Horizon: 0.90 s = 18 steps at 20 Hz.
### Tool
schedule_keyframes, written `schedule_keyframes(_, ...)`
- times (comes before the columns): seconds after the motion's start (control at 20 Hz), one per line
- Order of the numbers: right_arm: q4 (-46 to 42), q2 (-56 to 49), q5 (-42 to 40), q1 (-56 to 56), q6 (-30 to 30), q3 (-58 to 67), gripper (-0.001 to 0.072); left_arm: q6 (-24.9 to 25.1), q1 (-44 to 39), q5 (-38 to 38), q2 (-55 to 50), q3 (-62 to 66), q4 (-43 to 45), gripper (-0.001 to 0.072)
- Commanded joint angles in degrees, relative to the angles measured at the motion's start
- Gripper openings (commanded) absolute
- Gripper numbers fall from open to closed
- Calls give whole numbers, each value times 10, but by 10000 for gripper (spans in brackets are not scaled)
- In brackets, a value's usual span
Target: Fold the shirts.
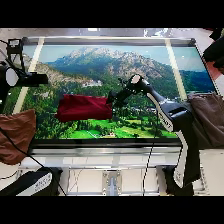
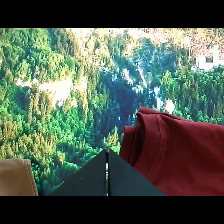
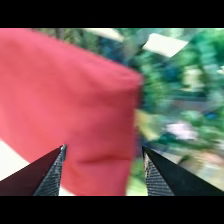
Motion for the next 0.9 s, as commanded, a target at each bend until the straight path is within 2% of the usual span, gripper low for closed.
schedule_keyframes(0.0,43,-14,-2,27,-14,0,543,0,0,0,0,0,0,13)
schedule_keyframes(0.05,70,-14,-2,32,-30,0,464,0,0,0,0,0,0,13)
schedule_keyframes(0.15,123,-14,2,37,-50,4,79,0,0,0,0,0,0,12)
schedule_keyframes(0.2,145,-12,11,36,-69,13,17,0,0,0,0,0,0,12)
schedule_keyframes(0.25,153,-8,25,33,-87,28,18,0,0,0,0,0,0,13)
schedule_keyframes(0.35,137,7,52,16,-86,78,18,0,0,0,0,0,0,12)
schedule_keyframes(0.5,42,40,102,-30,-64,165,18,0,0,0,0,0,0,12)
schedule_keyframes(0.85,-149,204,179,-238,-50,155,17,0,0,0,0,0,0,12)
